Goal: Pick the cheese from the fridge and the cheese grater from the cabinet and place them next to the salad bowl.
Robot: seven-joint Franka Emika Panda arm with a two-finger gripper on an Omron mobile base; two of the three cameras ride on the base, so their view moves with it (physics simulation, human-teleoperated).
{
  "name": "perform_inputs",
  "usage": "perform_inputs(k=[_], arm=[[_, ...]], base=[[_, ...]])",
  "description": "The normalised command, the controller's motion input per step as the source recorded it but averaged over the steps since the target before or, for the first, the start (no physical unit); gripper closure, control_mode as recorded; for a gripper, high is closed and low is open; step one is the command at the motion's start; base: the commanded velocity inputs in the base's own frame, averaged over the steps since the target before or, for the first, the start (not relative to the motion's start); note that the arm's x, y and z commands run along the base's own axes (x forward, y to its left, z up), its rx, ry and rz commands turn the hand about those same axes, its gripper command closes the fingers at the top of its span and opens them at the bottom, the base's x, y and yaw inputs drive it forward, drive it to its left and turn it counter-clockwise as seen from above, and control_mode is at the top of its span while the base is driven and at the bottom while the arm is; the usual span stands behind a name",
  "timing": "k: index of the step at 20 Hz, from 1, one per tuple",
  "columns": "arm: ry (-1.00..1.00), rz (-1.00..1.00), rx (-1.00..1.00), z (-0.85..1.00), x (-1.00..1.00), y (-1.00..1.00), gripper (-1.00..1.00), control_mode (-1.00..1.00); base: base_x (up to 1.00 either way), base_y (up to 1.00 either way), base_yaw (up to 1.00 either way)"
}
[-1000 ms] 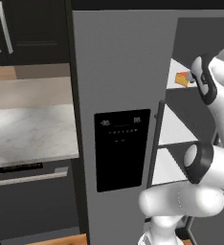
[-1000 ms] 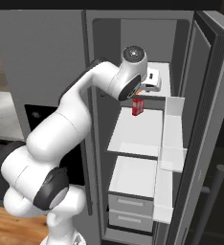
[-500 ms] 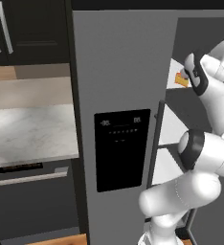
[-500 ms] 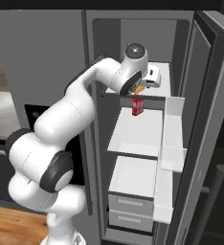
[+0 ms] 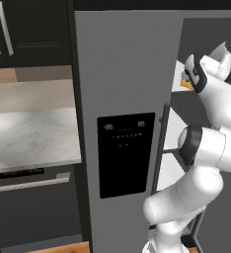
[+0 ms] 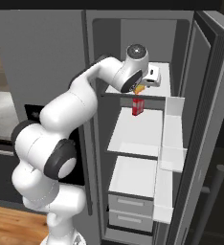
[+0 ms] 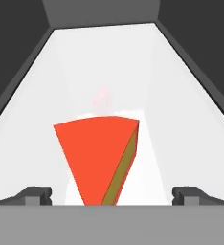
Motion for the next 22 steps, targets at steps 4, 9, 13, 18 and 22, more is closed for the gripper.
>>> perform_inputs(k=[4, 9, 13, 18, 22], arm=[[0.00, 0.00, 0.01, -0.11, 0.26, 0.00, -1.00, -1.00], [0.00, 0.00, 0.00, -0.05, 0.23, 0.00, -1.00, -1.00], [0.00, 0.00, 0.00, -0.02, 0.18, 0.00, -1.00, -1.00], [0.00, 0.00, 0.00, -0.04, 0.04, 0.00, 1.00, -1.00], [0.00, 0.00, 0.00, 0.00, 0.00, 0.00, 1.00, -1.00]], base=[[0.00, 0.00, 0.00], [0.00, 0.00, 0.00], [0.00, 0.00, 0.00], [0.00, 0.00, 0.00], [0.00, 0.00, 0.00]])
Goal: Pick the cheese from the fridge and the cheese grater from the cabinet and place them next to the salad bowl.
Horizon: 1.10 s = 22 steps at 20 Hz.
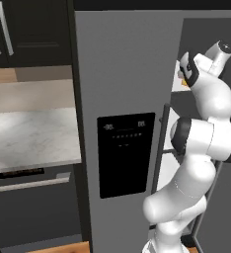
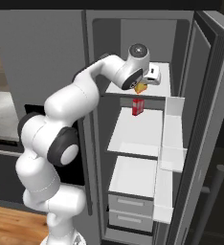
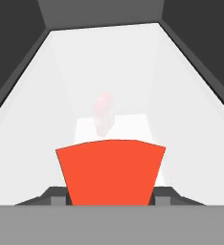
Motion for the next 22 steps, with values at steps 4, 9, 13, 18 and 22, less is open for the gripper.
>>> perform_inputs(k=[4, 9, 13, 18, 22], arm=[[0.00, 0.00, 0.00, 0.00, 0.00, 0.00, 1.00, -1.00], [0.00, 0.00, 0.00, 0.00, 0.00, 0.00, 1.00, -1.00], [-0.18, 0.00, 0.00, 0.00, -0.16, 0.00, 1.00, -1.00], [-0.16, 0.00, 0.00, 0.00, -0.19, 0.00, 1.00, -1.00], [-0.07, 0.00, 0.00, 0.01, -0.24, 0.00, 1.00, -1.00]], base=[[0.00, 0.00, 0.00], [0.00, 0.00, 0.00], [0.00, 0.00, 0.00], [0.00, 0.00, 0.00], [0.00, 0.00, 0.00]])
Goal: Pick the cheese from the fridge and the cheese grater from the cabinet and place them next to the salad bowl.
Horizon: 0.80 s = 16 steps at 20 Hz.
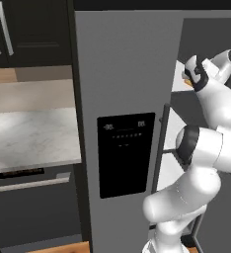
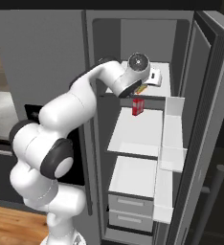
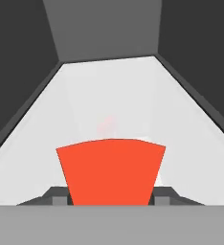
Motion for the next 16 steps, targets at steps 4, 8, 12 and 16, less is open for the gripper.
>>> perform_inputs(k=[4, 8, 12, 16], arm=[[-0.16, 0.00, 0.00, 0.29, -0.73, 0.03, 1.00, -1.00], [-0.08, 0.01, 0.00, 0.51, -0.96, 0.10, 1.00, -1.00], [0.03, 0.09, 0.00, 0.41, -1.00, 0.26, 1.00, -1.00], [0.15, 0.14, 0.00, 0.09, -1.00, 0.53, 1.00, -1.00]], base=[[0.00, 0.00, 0.00], [0.00, 0.00, 0.00], [0.00, 0.00, 0.00], [0.00, 0.00, 0.00]])
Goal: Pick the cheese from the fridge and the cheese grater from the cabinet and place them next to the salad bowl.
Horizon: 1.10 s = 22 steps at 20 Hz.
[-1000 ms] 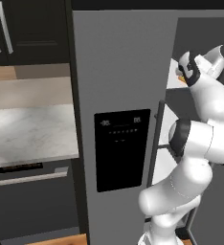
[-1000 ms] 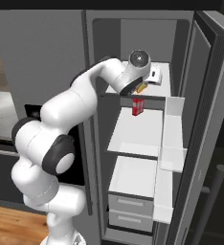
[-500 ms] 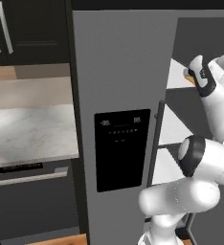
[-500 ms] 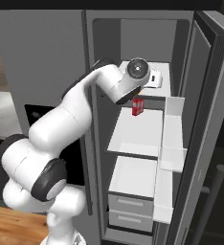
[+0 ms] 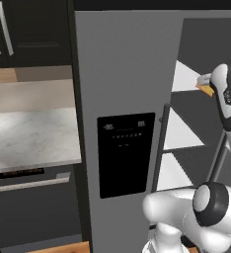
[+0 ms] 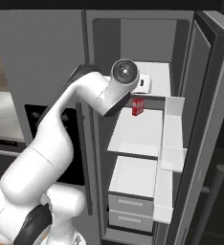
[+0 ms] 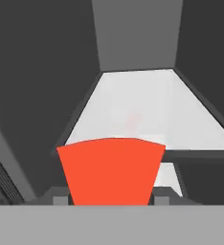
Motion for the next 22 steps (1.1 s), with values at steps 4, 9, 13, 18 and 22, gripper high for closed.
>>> perform_inputs(k=[4, 9, 13, 18, 22], arm=[[0.14, 0.15, -0.02, -0.06, -1.00, 0.69, 1.00, -1.00], [0.12, 0.14, -0.01, -0.21, -1.00, 0.64, 1.00, -1.00], [0.00, 0.21, -0.06, -0.34, -1.00, 0.72, 1.00, -1.00], [-0.49, 0.08, -0.07, -0.02, -0.80, 0.35, 1.00, -1.00], [-0.11, 0.00, 0.00, 0.00, -0.11, 0.00, 1.00, -1.00]], base=[[0.00, 0.00, 0.00], [0.00, 0.00, 0.00], [0.00, 0.00, 0.00], [0.00, 0.00, 0.00], [0.00, 0.00, 0.00]])
